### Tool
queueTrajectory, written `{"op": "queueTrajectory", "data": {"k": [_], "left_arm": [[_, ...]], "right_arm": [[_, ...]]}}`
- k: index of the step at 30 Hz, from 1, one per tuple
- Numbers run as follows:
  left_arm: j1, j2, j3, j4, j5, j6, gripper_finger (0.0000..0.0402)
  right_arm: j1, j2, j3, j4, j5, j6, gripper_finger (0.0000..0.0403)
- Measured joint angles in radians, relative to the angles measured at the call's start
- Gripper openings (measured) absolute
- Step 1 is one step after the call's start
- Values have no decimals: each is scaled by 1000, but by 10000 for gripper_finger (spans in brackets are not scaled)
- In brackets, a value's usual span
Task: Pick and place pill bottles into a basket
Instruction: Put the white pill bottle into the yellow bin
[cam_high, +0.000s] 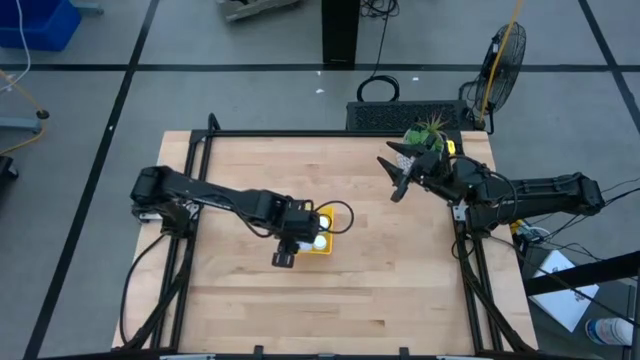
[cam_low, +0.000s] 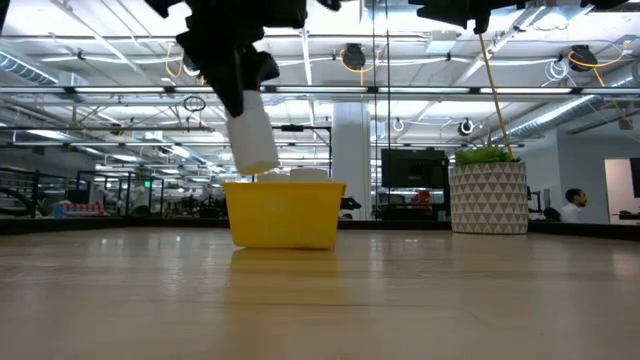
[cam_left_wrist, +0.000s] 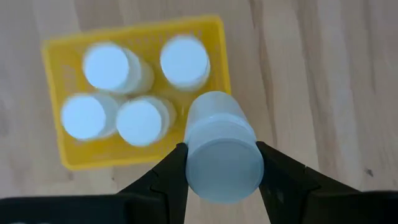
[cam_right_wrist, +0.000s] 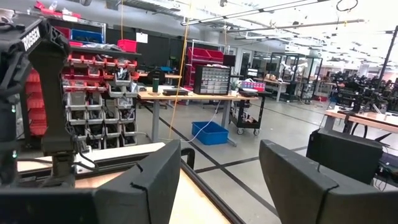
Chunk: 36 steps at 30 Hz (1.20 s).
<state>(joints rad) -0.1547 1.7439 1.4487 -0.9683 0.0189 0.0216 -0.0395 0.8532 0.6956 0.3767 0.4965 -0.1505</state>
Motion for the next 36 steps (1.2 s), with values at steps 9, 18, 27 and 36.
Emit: {"op": "queueTrajectory", "data": {"k": [9, 18, 27, 36], "left_arm": [[5, 31, 0, -20, -1, 17, 160], [14, 46, 0, -12, -10, 43, 160], [19, 73, -1, -28, -9, 49, 160], [19, 99, 0, -28, 9, 47, 160]], "right_arm": [[0, 0, 0, 0, 0, 0, 210], [0, 0, 0, 0, 0, 0, 210], [0, 0, 0, 0, 0, 6, 210], [0, 0, 0, 3, 0, 7, 210]]}}
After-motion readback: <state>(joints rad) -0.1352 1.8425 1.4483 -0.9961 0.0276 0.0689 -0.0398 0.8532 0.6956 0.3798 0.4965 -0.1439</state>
